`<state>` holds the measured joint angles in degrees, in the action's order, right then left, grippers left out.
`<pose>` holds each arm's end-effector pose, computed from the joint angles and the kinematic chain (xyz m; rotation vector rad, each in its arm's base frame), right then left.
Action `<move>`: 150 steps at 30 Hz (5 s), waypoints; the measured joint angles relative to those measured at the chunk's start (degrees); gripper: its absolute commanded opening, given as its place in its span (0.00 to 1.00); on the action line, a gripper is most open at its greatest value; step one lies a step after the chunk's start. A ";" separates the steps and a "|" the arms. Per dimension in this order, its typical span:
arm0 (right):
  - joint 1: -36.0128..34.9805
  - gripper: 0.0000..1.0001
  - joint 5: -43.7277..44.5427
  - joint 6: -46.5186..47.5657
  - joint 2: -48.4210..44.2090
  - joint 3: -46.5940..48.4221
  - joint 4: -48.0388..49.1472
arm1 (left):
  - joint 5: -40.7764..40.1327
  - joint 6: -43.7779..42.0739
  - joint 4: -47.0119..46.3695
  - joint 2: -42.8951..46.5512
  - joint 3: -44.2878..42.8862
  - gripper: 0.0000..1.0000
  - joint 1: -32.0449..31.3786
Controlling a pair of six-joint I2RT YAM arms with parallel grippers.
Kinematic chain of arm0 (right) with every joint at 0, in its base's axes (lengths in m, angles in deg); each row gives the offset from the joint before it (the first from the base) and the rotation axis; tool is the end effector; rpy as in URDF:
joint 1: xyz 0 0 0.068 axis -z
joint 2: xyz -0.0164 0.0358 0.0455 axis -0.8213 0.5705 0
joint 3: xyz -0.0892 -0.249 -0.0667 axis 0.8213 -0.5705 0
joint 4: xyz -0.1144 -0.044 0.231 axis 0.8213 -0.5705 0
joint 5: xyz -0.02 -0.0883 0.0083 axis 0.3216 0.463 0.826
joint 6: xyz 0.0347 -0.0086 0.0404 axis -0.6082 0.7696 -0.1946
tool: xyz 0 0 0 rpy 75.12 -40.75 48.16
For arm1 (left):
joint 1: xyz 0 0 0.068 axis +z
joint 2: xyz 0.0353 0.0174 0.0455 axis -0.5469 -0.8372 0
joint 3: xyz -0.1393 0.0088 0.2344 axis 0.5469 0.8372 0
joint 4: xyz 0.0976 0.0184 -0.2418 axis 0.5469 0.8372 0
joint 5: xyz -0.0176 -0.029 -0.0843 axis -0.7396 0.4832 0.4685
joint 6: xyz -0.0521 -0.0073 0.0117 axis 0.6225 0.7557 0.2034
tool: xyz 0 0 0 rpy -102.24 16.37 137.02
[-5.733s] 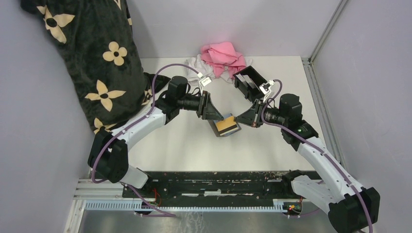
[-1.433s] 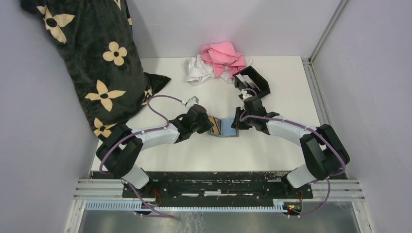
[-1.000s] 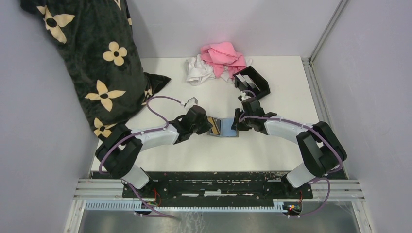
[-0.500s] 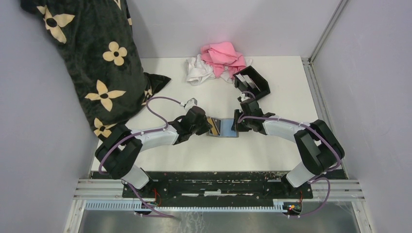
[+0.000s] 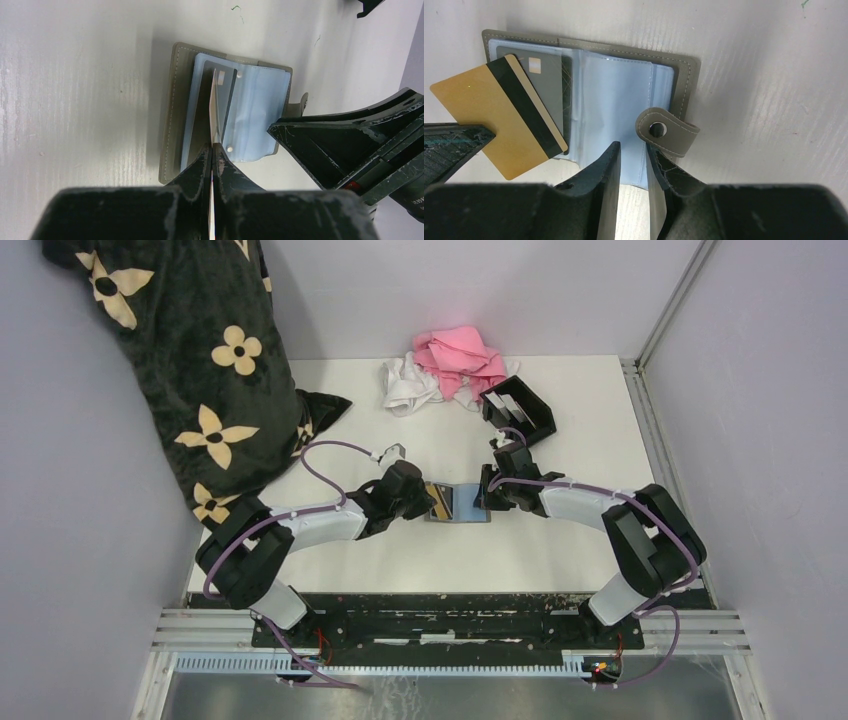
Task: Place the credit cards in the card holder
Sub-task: Insert the credit card into the card holder.
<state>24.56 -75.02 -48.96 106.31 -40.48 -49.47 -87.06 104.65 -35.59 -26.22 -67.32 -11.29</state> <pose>0.2638 0.1601 0.1550 0.0177 2.5435 0.5808 0.2254 -0.2122 0.1705 -0.4063 2.3532 -0.7171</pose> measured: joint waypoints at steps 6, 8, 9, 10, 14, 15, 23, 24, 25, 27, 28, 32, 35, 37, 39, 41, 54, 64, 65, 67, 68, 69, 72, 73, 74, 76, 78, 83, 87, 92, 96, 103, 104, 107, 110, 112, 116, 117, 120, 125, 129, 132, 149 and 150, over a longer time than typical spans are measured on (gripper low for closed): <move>0.00 0.31 -1.31 -1.40 0.55 -0.02 1.33 | 0.13 -0.02 -0.68 0.00 0.15 0.03 0.00; 0.00 0.31 -1.68 -1.73 0.81 -0.02 1.97 | 0.33 -0.07 -1.33 0.00 0.31 0.03 0.00; 0.00 0.31 -1.84 -1.84 0.96 -0.02 2.16 | 0.46 -0.07 -1.66 0.00 0.35 0.03 0.00; 0.00 0.31 -1.88 -1.95 1.11 -0.02 2.36 | 0.57 -0.09 -1.99 -0.02 0.39 0.03 0.00; 0.02 0.32 -2.23 -2.23 1.55 -0.02 3.06 | 1.92 -0.17 -3.72 -0.13 0.61 0.03 0.02; 0.02 0.31 -2.25 -2.29 1.66 -0.02 3.23 | 2.19 -0.20 -4.24 -0.24 0.63 0.03 0.02; 0.00 0.32 -1.79 -2.38 1.81 -0.02 3.45 | 4.66 -1.11 -7.87 -0.70 1.77 0.03 0.92; 0.00 0.32 -1.64 -2.38 1.81 -0.02 3.45 | 4.98 -1.40 -8.15 -0.79 1.86 0.03 1.11; 0.00 0.32 -1.51 -2.38 1.81 -0.02 3.43 | 5.14 -1.51 -8.52 -0.96 1.88 0.03 1.31; -0.04 0.32 -1.22 -2.38 1.81 0.04 3.28 | 6.01 -1.79 -9.46 -1.57 1.90 0.03 1.66; -0.09 0.32 -1.11 -2.38 1.81 0.04 3.26 | 6.19 -1.84 -9.77 -1.81 1.97 0.03 1.77; -0.11 0.32 -0.66 -2.38 1.81 0.07 3.17 | 7.54 -1.97 -11.74 -3.02 2.73 0.03 2.47; -0.13 0.32 0.04 -2.32 1.81 0.35 2.78 | 8.57 -1.95 -13.18 -4.04 2.99 0.03 2.91; -0.13 0.32 0.55 -2.29 1.81 0.35 2.71 | 9.40 -1.92 -14.64 -4.66 3.34 0.03 3.13; -0.17 0.32 0.81 -2.23 1.81 0.37 2.64 | 9.97 -1.88 -16.13 -4.83 4.04 0.03 3.32; -0.26 0.32 1.03 -2.19 1.81 0.46 2.51 | 10.56 -1.86 -17.14 -4.92 4.55 0.03 3.56; -0.37 0.32 2.93 -1.38 1.81 0.96 1.49 | 12.98 -0.66 -23.15 -5.57 7.69 0.03 4.81; -0.39 0.33 3.23 -1.31 1.81 1.01 1.29 | 15.10 1.16 -28.74 -6.25 10.16 0.03 6.16; -0.39 0.33 3.30 -1.31 1.81 1.01 1.29 | 15.39 1.33 -29.40 -6.47 10.38 0.03 6.29; -0.44 0.33 3.63 -1.31 1.81 1.03 1.25 | 16.09 1.64 -30.56 -6.97 10.67 0.03 6.51; -0.44 0.33 3.89 -1.29 1.81 1.07 1.22 | 16.46 1.75 -31.19 -7.23 10.80 0.03 6.60; -0.44 0.33 4.24 -1.29 1.81 1.11 1.14 | 16.74 1.84 -31.85 -7.50 10.97 0.03 6.73; -0.44 0.33 4.74 -1.25 1.81 1.20 1.01 | 17.64 2.29 -34.12 -8.33 11.52 0.03 6.91; -0.44 0.33 4.96 -1.20 1.81 1.20 0.98 | 18.01 2.40 -34.80 -8.57 11.72 0.03 6.99; -0.44 0.33 5.14 -1.18 1.81 1.22 0.96 | 18.23 2.67 -35.54 -8.81 11.93 0.03 7.10; -0.46 0.33 5.27 -1.14 1.81 1.22 0.94 | 18.69 3.28 -37.00 -9.22 12.39 0.03 7.28; -0.48 0.33 5.31 -1.14 1.81 1.22 0.94 | 19.34 3.85 -38.32 -9.60 12.66 0.03 7.39; -0.48 0.33 5.31 -1.14 1.81 1.22 0.90 | 20.13 4.55 -40.30 -10.12 12.74 0.03 7.48; -0.48 0.33 5.33 -1.14 1.81 1.31 0.81 | 21.05 4.81 -41.75 -10.25 12.74 0.03 7.48; -0.48 0.33 5.35 -1.14 1.81 1.31 0.76 | 21.51 5.42 -43.08 -11.69 12.74 0.03 7.48; -0.48 0.33 5.38 -1.14 1.81 1.33 0.72 | 21.53 6.03 -43.56 -12.63 12.74 0.03 7.48; -0.66 0.33 5.62 -1.14 1.81 1.38 0.68 | 21.51 6.62 -43.80 -12.76 12.74 0.03 7.48; -0.70 0.33 5.66 -1.14 1.81 1.42 0.63 | 21.51 6.82 -44.00 -12.83 12.74 0.03 7.48; -0.81 0.33 5.90 -1.14 1.81 1.44 0.59 | 21.53 7.10 -44.78 -13.03 12.74 0.03 7.48; -0.85 0.34 6.01 -1.14 1.81 1.44 0.59 | 21.53 7.32 -45.46 -13.60 12.74 0.03 7.48; -0.87 0.34 6.10 -1.14 1.81 1.44 0.59 | 21.53 7.48 -45.79 -14.14 12.74 0.03 7.48; -1.03 0.34 6.34 -1.14 1.81 1.44 0.57 | 21.55 7.56 -46.03 -14.80 12.72 0.03 7.48; -1.05 0.34 6.40 -1.14 1.81 1.44 0.57 | 21.57 7.69 -46.21 -14.88 12.72 0.03 7.48; -1.14 0.34 6.62 -1.14 1.81 1.44 0.55 | 21.64 8.15 -46.69 -15.43 12.61 0.03 7.48; -1.22 0.34 6.80 -1.14 1.81 1.55 0.31 | 21.86 9.18 -47.39 -15.89 12.61 0.03 7.45; -1.22 0.34 6.86 -1.11 1.81 1.60 0.20 | 22.12 9.73 -47.98 -15.89 12.61 0.03 7.45; -1.25 0.34 6.95 -1.11 1.81 1.60 0.17 | 22.40 10.14 -48.35 -15.89 12.61 0.03 7.45; -1.51 0.34 7.43 -1.09 1.81 1.81 -0.28 | 24.06 11.13 -50.58 -18.93 11.23 0.03 7.32; -1.51 0.34 7.43 -1.09 1.81 1.81 -0.33 | 24.11 11.15 -50.60 -19.06 11.08 0.03 7.30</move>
<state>23.05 -67.59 -50.06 108.12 -38.66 -49.80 -62.95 115.79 -86.19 -45.28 -56.24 -3.99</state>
